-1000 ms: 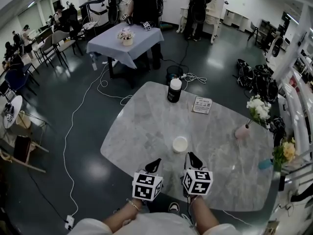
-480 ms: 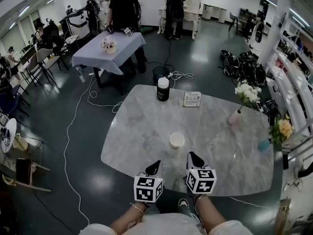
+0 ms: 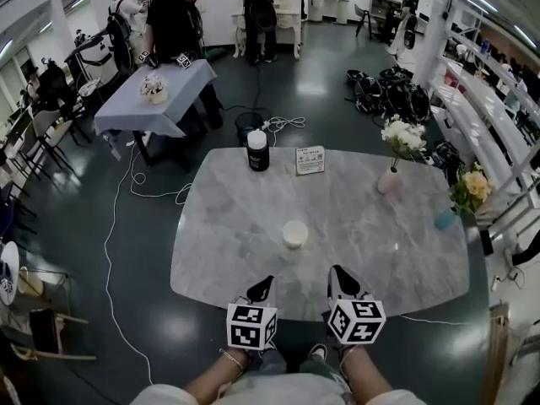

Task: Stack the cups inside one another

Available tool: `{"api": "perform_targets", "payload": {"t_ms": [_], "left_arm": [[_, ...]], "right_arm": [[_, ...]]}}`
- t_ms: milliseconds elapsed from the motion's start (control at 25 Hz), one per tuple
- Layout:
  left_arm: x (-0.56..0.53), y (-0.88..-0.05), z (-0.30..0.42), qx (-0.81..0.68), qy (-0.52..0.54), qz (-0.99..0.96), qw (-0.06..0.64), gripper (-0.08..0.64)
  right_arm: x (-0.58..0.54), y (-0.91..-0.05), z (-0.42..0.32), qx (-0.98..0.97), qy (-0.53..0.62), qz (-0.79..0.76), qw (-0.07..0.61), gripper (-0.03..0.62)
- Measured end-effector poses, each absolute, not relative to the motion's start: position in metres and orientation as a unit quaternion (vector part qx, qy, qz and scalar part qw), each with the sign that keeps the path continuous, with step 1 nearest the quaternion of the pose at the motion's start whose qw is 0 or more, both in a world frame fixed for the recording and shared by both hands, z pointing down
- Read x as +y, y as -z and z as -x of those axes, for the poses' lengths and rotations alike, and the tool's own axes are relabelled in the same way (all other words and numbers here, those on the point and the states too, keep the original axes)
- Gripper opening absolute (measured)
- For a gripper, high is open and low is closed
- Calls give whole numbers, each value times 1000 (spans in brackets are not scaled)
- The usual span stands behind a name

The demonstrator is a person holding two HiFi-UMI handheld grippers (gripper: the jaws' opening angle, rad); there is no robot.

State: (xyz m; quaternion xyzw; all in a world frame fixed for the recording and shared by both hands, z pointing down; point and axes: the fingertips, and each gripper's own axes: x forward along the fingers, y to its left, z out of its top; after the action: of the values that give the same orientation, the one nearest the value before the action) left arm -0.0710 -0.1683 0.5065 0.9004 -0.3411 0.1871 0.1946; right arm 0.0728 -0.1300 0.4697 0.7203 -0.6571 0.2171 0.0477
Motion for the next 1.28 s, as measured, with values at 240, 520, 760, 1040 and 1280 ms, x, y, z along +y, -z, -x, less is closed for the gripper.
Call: {"api": "perform_targets", "payload": {"t_ms": [240,520,760,1040,1280], "left_arm": [[-152,-496,53,-346,-174,-901,193,-3],[-131,-492,41,-366,-166,-896,186,-3],[-118,-491,43,-380,-171,-890,185,-3],[-109,-495,38,-384,-173,-886,191,-3],[-106,-495,27,-381,-172,-888,193,-3]], "right_arm": [[-122,-458,-73,-672,-204,-710,53,15],[-105,-459,-82,-693,-194,-692,65,15],[-96,-457,-84,-699,-196,-686,48,15],[-84,-460,-90,-698,-198,-686,51,9],[-78,-460,-101,-694,-195,-691,58,8]]}}
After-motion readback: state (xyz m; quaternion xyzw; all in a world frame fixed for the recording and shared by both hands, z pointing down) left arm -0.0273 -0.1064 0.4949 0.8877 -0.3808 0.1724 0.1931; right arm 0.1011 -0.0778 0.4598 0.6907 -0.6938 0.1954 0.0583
